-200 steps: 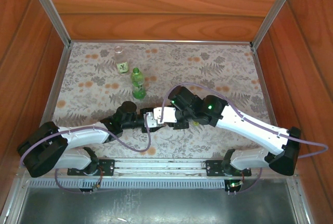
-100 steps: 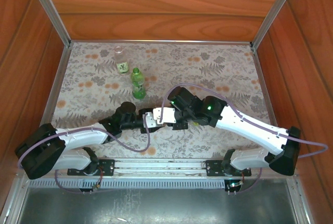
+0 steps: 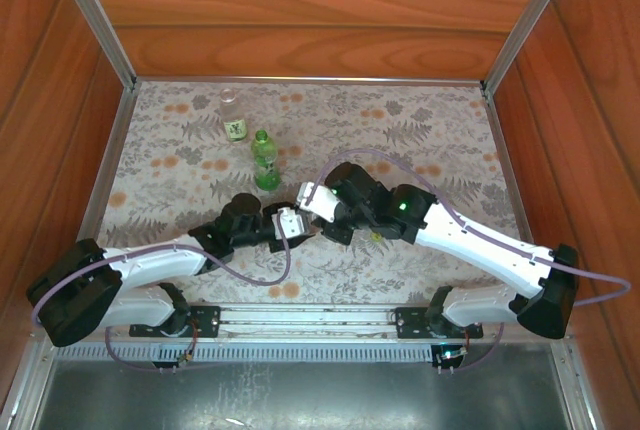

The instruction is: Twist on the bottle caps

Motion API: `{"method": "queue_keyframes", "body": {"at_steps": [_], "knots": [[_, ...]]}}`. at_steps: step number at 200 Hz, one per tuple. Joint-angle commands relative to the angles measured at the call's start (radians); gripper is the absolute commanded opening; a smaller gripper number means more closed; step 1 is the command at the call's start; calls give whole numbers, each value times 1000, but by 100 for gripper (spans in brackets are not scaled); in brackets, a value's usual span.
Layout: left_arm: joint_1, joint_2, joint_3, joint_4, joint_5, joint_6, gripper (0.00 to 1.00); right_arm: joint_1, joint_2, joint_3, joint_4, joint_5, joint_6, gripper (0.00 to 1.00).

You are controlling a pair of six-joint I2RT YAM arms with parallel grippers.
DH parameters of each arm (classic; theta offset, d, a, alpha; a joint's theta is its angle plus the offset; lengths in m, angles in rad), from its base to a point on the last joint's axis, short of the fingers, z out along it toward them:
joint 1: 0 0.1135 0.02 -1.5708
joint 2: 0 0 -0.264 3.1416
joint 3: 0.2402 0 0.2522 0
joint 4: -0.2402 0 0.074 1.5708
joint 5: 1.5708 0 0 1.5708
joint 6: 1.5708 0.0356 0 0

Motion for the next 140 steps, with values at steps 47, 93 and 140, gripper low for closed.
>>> {"method": "queue_keyframes", "body": {"at_steps": [47,93,140], "knots": [[-7,27,112,85,35,-21,57,11,78,112,-83,-32,628,15],[-9,33,116,84,37,-18,57,3,84,145,-127,-44,812,20],[-6,32,72,85,24,-18,57,-6,-32,124,-176,-23,492,58]]}}
